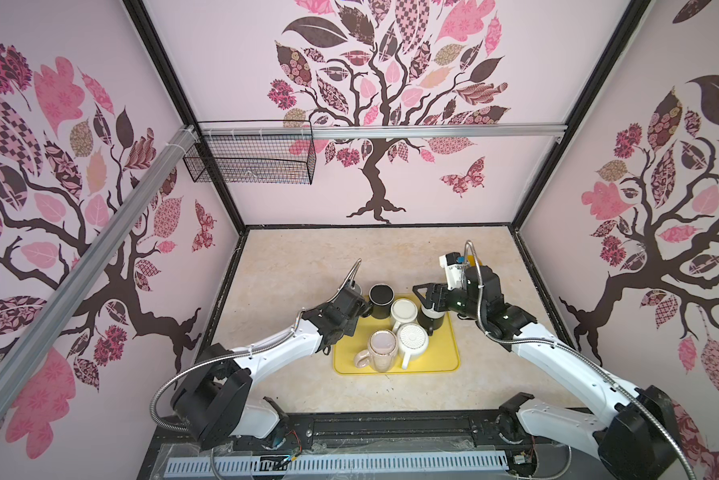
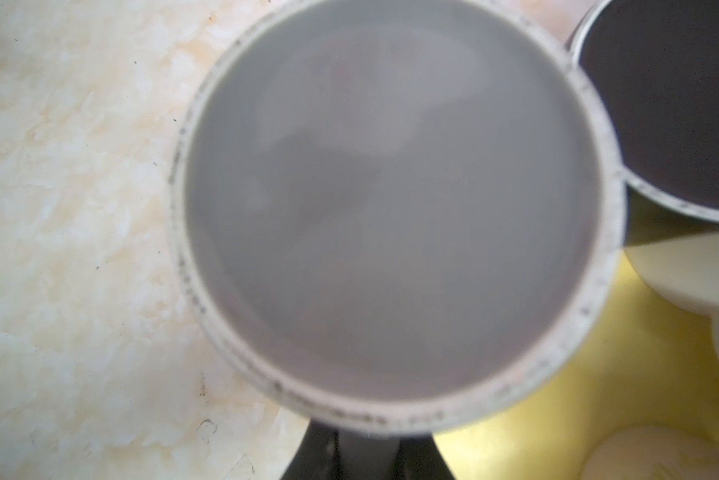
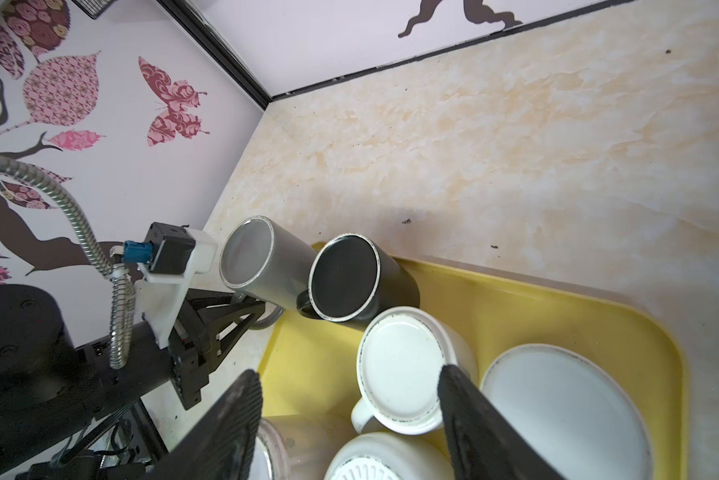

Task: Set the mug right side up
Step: 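Lift the grey mug off the tray with the left gripper while the right approaches, then grasp the held grey mug with the right gripper beside the left gripper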

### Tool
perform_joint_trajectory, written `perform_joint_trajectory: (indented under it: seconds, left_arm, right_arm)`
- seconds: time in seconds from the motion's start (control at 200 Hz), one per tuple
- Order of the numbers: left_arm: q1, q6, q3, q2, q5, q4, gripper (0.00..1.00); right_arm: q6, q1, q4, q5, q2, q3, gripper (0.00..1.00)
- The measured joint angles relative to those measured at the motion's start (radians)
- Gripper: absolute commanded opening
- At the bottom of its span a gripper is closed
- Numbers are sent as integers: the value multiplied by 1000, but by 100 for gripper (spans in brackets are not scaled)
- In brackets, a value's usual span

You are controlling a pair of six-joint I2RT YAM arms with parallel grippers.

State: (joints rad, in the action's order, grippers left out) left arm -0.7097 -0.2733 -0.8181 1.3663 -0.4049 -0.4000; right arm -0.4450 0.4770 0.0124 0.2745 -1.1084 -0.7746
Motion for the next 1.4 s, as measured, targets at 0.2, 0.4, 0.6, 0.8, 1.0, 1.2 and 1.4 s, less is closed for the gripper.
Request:
perform_joint_trajectory:
  seconds: [0.2, 0.4, 0.6, 0.8, 1.0, 1.2, 1.4]
  left_arm:
    - [0, -18, -38, -174, 5, -48, 0]
    - [2, -90, -41, -378, 90, -51, 0]
    - [72, -178, -42, -496, 306, -21, 0]
    - [183, -354, 12, -524, 572, 204, 0]
    - [212, -518, 35, -477, 742, 442, 0]
    - [212, -592, 37, -470, 816, 557, 0]
    - [212, -642, 64, -484, 853, 614, 0]
  right_arm:
    - [-27, 2, -59, 16, 58, 18, 69]
    - [-133, 4, -246, 92, 119, 135, 66]
    - [-305, 40, -464, 166, 122, 238, 67]
    - [-462, 145, -737, 198, 91, 261, 66]
    - [-546, 293, -920, 188, -16, 265, 64]
    - [-655, 319, -1101, 172, -143, 265, 62]
    - [-720, 319, -1220, 148, -177, 252, 62]
